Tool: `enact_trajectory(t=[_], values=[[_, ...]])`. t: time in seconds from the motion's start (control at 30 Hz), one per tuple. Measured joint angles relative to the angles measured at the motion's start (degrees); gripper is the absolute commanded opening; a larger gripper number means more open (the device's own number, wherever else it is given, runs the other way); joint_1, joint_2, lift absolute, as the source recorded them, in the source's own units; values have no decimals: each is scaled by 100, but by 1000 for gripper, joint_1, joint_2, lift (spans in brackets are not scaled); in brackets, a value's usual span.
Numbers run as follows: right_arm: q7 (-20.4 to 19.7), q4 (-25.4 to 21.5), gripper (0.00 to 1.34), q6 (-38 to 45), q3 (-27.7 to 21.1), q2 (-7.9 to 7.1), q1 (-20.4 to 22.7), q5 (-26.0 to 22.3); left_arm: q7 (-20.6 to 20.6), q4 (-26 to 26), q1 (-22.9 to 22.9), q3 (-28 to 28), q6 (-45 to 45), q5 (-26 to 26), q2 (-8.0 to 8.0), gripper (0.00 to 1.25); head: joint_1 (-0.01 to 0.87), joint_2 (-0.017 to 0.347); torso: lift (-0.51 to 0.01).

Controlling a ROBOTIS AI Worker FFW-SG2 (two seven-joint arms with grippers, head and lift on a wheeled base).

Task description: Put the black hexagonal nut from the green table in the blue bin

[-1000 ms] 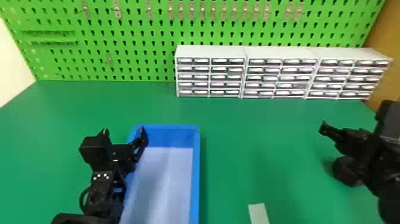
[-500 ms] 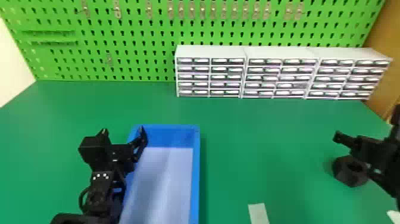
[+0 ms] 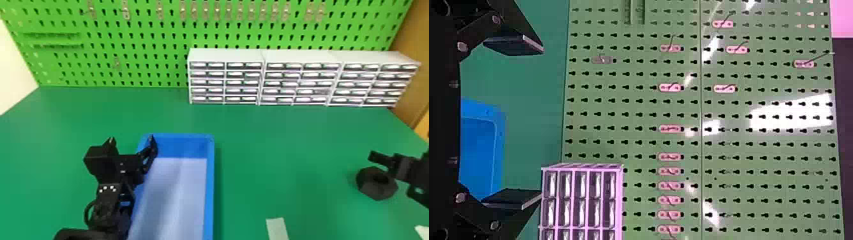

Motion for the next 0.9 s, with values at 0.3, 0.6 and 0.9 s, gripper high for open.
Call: enact_trajectory(t=[0.3,0.6,0.9], values=[[0,74,1137,129,-93,-50,-56,91,1,5,-8,5,0,-11,0,999,657,57,-95],[0,355,1137,144,-76,-158,-211,135,1,5,-9,17,0,-20,0,999,657,57,-95],[0,765,1137,113,-18,-337,-480,171,-1,3,-8,32,0,-21,0,999,657,57,-95]])
